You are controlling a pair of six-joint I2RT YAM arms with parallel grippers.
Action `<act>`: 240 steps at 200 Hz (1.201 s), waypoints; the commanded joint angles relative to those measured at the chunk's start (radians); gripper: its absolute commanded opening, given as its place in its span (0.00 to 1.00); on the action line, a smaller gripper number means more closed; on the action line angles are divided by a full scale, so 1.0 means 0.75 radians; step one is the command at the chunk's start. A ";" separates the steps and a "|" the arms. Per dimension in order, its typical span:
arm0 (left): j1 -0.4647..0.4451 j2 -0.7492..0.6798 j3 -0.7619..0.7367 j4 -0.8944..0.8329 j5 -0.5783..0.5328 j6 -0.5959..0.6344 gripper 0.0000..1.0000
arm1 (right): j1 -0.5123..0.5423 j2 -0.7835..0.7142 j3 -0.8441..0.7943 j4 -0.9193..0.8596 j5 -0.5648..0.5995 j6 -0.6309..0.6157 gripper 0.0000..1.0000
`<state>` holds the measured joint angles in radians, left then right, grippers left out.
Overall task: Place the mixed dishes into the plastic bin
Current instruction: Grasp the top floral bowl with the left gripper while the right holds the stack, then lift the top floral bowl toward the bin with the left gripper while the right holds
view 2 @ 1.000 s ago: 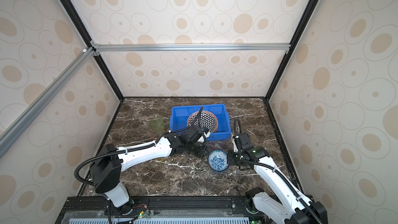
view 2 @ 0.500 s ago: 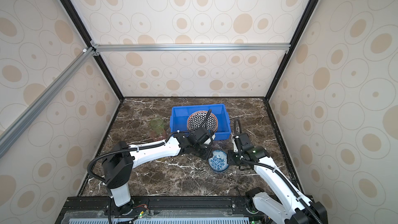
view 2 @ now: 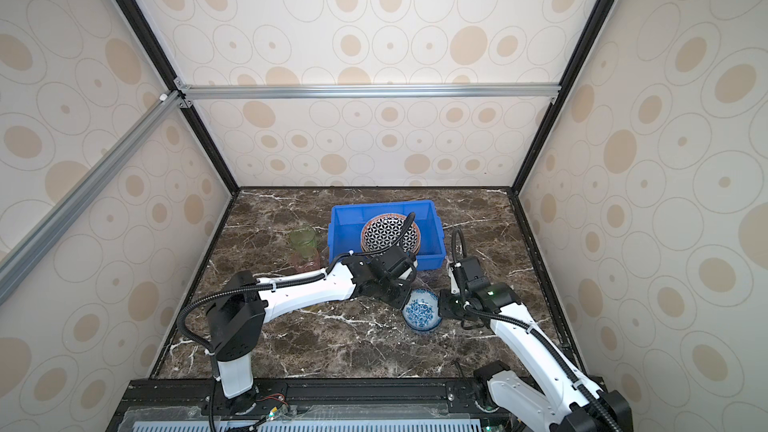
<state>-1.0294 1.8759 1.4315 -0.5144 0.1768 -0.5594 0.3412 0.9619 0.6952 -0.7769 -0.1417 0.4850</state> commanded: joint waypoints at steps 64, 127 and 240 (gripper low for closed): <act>-0.018 0.008 0.073 -0.057 -0.102 0.026 0.00 | 0.011 -0.026 0.045 -0.068 0.027 -0.043 0.13; -0.017 -0.040 0.069 -0.003 -0.097 0.022 0.00 | 0.011 -0.065 0.083 -0.101 0.068 -0.054 0.17; 0.015 -0.171 0.035 0.035 -0.134 0.028 0.00 | 0.011 -0.098 0.077 -0.105 0.063 -0.046 0.20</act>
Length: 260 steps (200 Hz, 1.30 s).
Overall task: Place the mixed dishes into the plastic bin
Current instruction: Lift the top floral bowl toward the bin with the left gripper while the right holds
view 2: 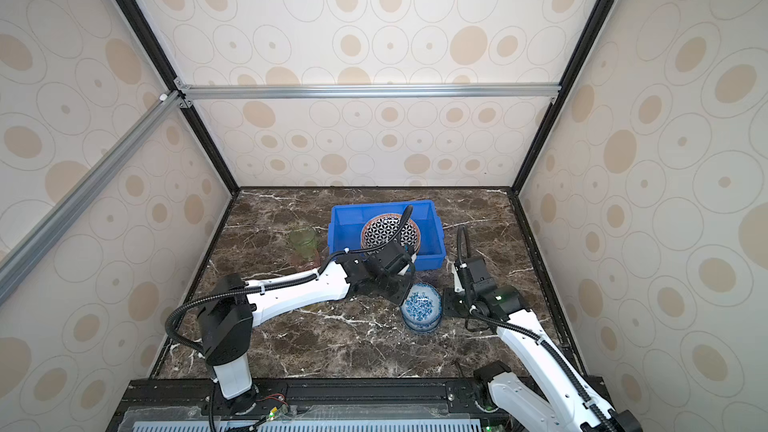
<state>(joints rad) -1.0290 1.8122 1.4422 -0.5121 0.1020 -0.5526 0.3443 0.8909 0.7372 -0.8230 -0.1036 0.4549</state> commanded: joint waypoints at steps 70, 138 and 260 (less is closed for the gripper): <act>0.095 -0.223 -0.082 0.099 -0.029 -0.004 0.00 | 0.008 0.005 0.021 -0.039 -0.011 -0.009 0.20; 0.166 -0.268 -0.064 0.049 -0.074 0.026 0.00 | 0.008 -0.004 0.019 -0.040 -0.035 -0.011 0.20; 0.397 -0.267 0.042 0.028 -0.052 0.121 0.00 | 0.007 0.002 0.035 -0.054 -0.044 -0.013 0.20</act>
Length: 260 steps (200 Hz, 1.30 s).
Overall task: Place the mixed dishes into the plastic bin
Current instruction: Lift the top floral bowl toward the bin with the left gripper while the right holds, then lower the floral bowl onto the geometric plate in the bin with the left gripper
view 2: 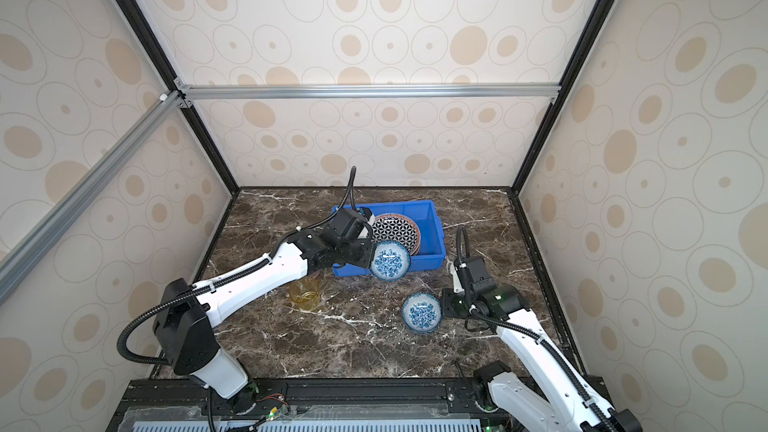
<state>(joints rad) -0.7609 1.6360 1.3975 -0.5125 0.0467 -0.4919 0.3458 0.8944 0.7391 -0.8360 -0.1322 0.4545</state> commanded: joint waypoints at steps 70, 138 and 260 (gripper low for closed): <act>0.124 0.091 0.199 0.043 0.071 0.067 0.00 | 0.007 0.046 0.055 -0.005 -0.018 -0.014 0.20; 0.207 0.235 0.294 0.086 0.092 0.055 0.00 | 0.005 0.122 0.107 0.003 -0.028 -0.055 0.20; 0.269 0.601 0.634 0.027 0.146 0.055 0.00 | 0.005 0.193 0.125 0.018 -0.039 -0.086 0.20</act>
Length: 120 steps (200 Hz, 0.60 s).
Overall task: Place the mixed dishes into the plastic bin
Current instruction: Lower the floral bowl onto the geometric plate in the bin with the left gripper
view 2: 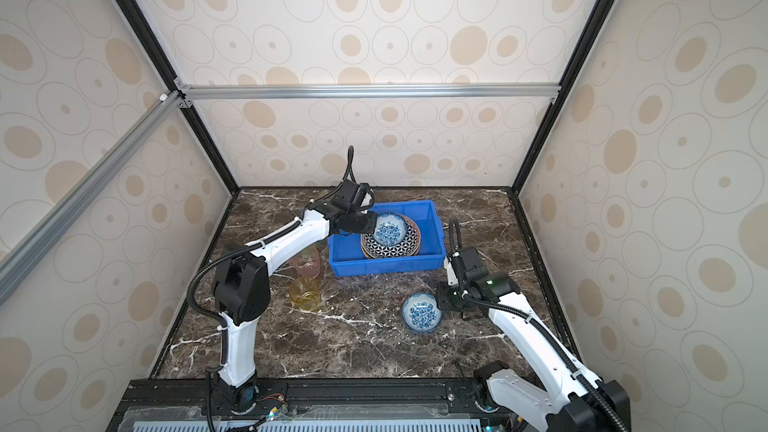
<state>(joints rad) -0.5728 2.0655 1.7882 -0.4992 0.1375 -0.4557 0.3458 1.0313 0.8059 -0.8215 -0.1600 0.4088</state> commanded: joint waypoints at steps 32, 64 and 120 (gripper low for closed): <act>0.025 0.078 0.153 0.013 0.039 -0.008 0.00 | 0.005 0.031 0.042 -0.001 -0.001 -0.040 0.20; 0.029 0.113 0.174 0.010 0.048 -0.016 0.00 | 0.005 0.044 0.040 -0.001 -0.005 -0.050 0.21; 0.031 0.160 0.187 -0.007 0.050 -0.020 0.00 | 0.006 0.052 0.040 0.003 -0.013 -0.054 0.21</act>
<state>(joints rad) -0.5591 2.1773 1.8717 -0.5129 0.1596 -0.4572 0.3458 1.0645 0.8150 -0.8177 -0.1616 0.3794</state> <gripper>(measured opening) 0.053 0.205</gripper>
